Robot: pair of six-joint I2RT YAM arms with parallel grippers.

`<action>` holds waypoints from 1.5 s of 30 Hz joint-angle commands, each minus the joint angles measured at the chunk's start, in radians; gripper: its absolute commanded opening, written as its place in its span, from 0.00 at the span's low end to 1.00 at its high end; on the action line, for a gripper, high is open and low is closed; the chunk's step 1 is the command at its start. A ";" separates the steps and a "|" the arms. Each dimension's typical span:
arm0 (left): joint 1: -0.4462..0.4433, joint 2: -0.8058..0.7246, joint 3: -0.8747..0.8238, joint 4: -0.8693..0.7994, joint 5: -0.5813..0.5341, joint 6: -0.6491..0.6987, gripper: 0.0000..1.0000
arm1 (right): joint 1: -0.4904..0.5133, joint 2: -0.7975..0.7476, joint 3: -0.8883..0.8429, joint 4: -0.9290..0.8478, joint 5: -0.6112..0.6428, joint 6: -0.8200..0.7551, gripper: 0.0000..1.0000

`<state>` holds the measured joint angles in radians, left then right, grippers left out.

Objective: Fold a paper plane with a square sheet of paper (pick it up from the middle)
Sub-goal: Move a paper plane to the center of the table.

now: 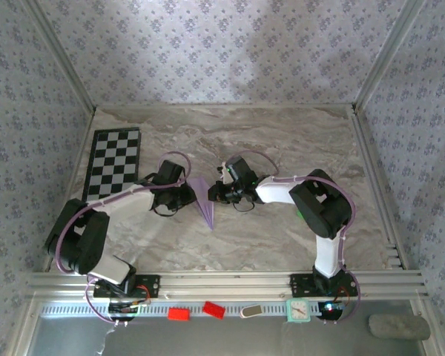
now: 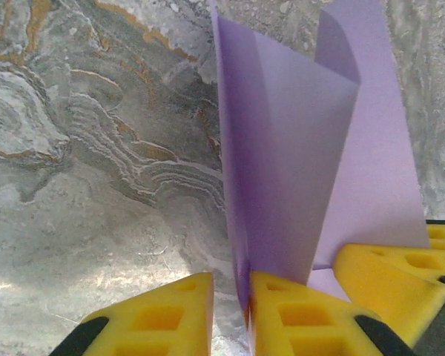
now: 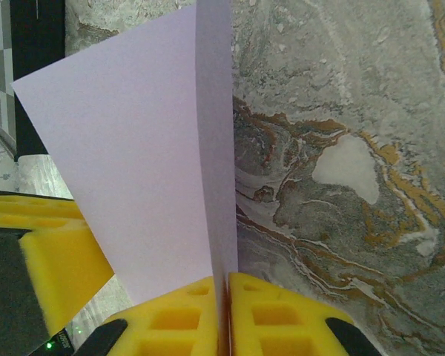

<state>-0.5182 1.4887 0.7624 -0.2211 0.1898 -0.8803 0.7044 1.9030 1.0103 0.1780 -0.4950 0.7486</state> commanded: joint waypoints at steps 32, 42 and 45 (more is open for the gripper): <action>0.019 0.055 0.067 -0.030 0.061 0.104 0.00 | -0.076 0.055 0.121 -0.198 -0.101 -0.176 0.12; 0.063 -0.009 -0.023 -0.012 0.052 0.060 0.00 | -0.089 -0.012 0.042 -0.160 -0.034 -0.133 0.01; 0.072 -0.035 -0.061 0.001 0.052 0.042 0.00 | -0.089 -0.031 0.008 -0.135 -0.012 -0.101 0.02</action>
<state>-0.4564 1.4937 0.7300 -0.2287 0.2428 -0.8131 0.6193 1.9121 1.0466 0.0219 -0.5419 0.6094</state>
